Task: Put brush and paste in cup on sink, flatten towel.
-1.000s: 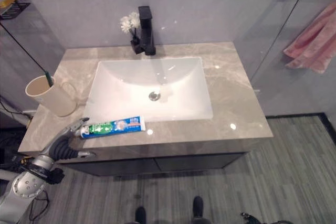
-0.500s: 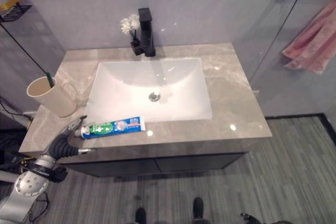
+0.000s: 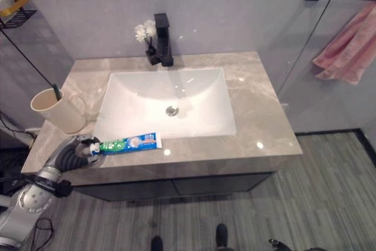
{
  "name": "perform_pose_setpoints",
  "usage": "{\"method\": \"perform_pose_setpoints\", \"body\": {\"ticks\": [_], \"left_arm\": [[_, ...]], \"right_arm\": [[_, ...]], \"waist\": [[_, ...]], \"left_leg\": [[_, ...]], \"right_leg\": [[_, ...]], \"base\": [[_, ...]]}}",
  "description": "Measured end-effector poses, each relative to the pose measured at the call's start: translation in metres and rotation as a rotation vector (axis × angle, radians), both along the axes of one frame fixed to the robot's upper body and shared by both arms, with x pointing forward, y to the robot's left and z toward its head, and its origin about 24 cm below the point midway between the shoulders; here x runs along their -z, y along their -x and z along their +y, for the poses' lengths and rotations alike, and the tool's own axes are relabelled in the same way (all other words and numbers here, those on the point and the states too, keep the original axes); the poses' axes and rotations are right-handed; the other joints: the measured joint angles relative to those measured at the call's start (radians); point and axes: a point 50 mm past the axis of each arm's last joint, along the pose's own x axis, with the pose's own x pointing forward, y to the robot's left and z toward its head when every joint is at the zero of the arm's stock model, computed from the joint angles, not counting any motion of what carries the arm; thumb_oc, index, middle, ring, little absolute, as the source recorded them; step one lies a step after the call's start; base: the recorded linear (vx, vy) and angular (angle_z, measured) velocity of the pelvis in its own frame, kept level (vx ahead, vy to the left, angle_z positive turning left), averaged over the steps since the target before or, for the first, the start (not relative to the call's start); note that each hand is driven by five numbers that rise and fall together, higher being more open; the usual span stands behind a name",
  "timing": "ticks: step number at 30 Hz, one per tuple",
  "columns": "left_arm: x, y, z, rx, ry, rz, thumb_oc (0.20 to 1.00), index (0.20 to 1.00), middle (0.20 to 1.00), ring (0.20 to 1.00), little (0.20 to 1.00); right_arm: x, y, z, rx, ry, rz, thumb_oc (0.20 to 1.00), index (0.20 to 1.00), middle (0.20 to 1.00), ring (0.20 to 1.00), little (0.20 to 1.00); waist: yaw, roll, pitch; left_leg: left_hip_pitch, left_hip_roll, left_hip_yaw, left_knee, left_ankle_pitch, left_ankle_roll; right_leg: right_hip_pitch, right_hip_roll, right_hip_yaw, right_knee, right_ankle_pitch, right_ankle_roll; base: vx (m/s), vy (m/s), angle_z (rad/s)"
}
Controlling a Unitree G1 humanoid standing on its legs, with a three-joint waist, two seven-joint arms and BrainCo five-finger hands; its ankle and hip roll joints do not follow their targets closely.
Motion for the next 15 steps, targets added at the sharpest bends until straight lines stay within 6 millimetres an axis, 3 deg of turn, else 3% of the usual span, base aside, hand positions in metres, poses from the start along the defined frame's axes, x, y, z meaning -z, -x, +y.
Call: {"method": "perform_pose_setpoints", "body": {"ticks": [7, 15], "left_arm": [[0.008, -0.001, -0.009, 0.07, -0.116, 0.026, 0.2, 0.2, 0.2, 0.2, 0.2], [0.014, 0.001, -0.014, 0.094, -0.12, 0.049, 0.2, 0.2, 0.2, 0.2, 0.2]], "right_arm": [[0.0, -0.001, 0.0, 0.001, 0.012, -0.013, 1.0, 1.0, 1.0, 1.0, 1.0], [0.0, 0.003, -0.003, 0.015, 0.033, -0.004, 1.0, 1.0, 1.0, 1.0, 1.0]], "waist": [[-0.001, -0.001, -0.007], [0.0, 0.001, -0.015]], "left_leg": [[0.002, 0.002, 0.004, 0.0, 0.0, 0.0], [0.023, 0.002, 0.004, -0.001, 0.0, 0.0]], "right_leg": [[-0.001, 0.003, 0.005, 0.0, 0.0, 0.0], [0.017, 0.003, 0.01, 0.0, 0.001, 0.0]], "base": [[0.0, -0.001, 0.0], [0.01, -0.004, -0.02]]}}
